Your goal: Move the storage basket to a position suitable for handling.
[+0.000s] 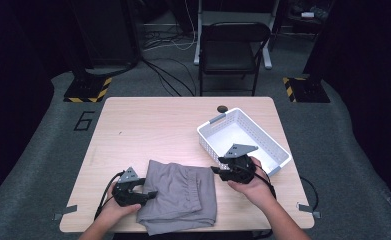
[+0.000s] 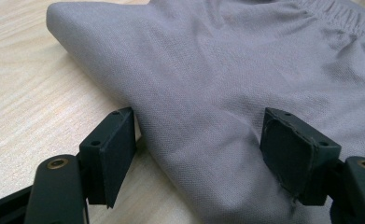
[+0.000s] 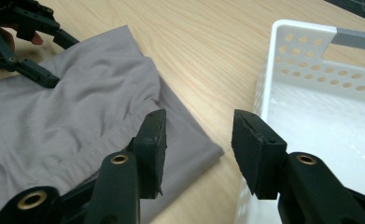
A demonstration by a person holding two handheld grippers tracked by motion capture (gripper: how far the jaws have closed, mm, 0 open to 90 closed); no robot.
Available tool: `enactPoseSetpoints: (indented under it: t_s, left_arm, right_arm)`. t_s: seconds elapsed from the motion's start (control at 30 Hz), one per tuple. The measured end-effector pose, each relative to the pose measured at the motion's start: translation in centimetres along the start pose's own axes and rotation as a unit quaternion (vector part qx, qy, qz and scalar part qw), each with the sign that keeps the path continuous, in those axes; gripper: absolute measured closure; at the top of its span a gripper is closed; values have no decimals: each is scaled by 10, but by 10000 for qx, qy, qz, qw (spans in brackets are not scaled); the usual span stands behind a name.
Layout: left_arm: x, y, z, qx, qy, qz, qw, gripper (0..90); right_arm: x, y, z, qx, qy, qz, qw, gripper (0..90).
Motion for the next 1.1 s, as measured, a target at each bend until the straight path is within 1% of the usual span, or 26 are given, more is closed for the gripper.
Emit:
enactPoseSetpoints:
  t_s: [0.03, 0.07, 0.1, 0.17, 0.23, 0.27, 0.3, 0.33, 0.37, 0.4, 0.43, 0.47, 0.5, 0.57, 0.6, 0.67, 0.7, 0.8, 0.83, 0.87, 0.9, 0.93, 0.97, 1.03, 1.07, 1.1]
  left_arm:
    - [0, 0, 0, 2, -1, -2, 10000, 268]
    - [0, 0, 0, 4, -2, -6, 10000, 267]
    - [0, 0, 0, 3, -3, -9, 10000, 267]
    - [0, 0, 0, 4, -6, -11, 10000, 267]
    - [0, 0, 0, 5, -9, -14, 10000, 267]
    - [0, 0, 0, 5, -9, -14, 10000, 267]
    - [0, 0, 0, 7, -11, -13, 10000, 268]
    - [0, 0, 0, 6, -18, 13, 10000, 268]
    - [0, 0, 0, 15, -19, 20, 10000, 268]
    - [0, 0, 0, 13, -20, 23, 10000, 268]
    - [0, 0, 0, 7, -9, -14, 10000, 268]
    - [0, 0, 0, 10, -11, -5, 10000, 267]
    - [0, 0, 0, 8, -10, -9, 10000, 267]
    - [0, 0, 0, 15, -23, 21, 10000, 268]
    - [0, 0, 0, 17, -23, 22, 10000, 268]
    - [0, 0, 0, 17, -25, 25, 10000, 267]
    - [0, 0, 0, 13, -26, 29, 10000, 268]
    - [0, 0, 0, 14, -30, 30, 10000, 268]
    - [0, 0, 0, 20, -30, 26, 10000, 268]
    - [0, 0, 0, 14, -33, 30, 10000, 268]
    - [0, 0, 0, 17, -31, 29, 10000, 268]
    - [0, 0, 0, 17, -31, 28, 10000, 268]
    - [0, 0, 0, 22, -31, 26, 10000, 268]
    - [0, 0, 0, 18, -34, 26, 10000, 268]
    - [0, 0, 0, 15, -34, 30, 10000, 268]
    - [0, 0, 0, 21, -31, 23, 10000, 268]
  right_arm:
    - [6, 1, -3, -33, 55, -81, 9999, 564]
    - [14, 2, -5, -155, 53, -143, 9998, 565]
    - [14, 2, -5, -155, 53, -143, 9998, 565]
    - [23, 3, -8, -285, -61, -106, 9995, 568]
    - [30, 5, -10, -321, -126, -12, 9994, 573]
    - [33, 6, -11, -363, -140, -23, 9992, 576]
    - [35, 7, -13, -343, -186, -94, 9992, 576]
    - [38, 7, -14, -428, -198, -101, 9988, 578]
    - [41, 8, -16, -474, -224, -40, 9986, 582]
    - [43, 9, -18, -451, -275, -97, 9986, 586]
    - [45, 9, -19, -508, -278, -42, 9983, 593]
    - [49, 11, -21, -539, -309, 16, 9981, 595]
    - [49, 11, -21, -539, -309, 16, 9981, 595]
    - [52, 11, -24, -500, -256, -73, 9984, 573]
    - [53, 10, -25, -550, -192, -109, 9982, 559]
    - [56, 9, -29, -574, -135, -131, 9982, 534]
    - [57, 8, -30, -669, -98, -137, 9976, 524]
    - [58, 6, -34, -764, -69, -235, 9968, 520]
    - [58, 5, -36, -789, -66, -274, 9965, 530]
    - [58, 5, -37, -808, -39, -199, 9965, 544]
    - [57, 5, -41, -839, -45, -270, 9961, 574]
    - [57, 5, -41, -839, -45, -270, 9961, 574]
    - [57, 4, -42, -888, 4, -194, 9959, 586]
    - [56, 4, -45, -918, -9, -173, 9956, 633]
    - [56, 3, -47, -965, 42, -150, 9952, 652]
    - [55, 3, -48, -972, 11, -160, 9951, 676]
Point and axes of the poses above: each handheld gripper's, and its own axes: z roughly backward along the jaws, y roughly out of its top, x roughly to its right, the point moved 5 cm from there along -z, roughly forward along the jaws, and after that the axes turned 1 degree about -x, right-handed, at the moved point
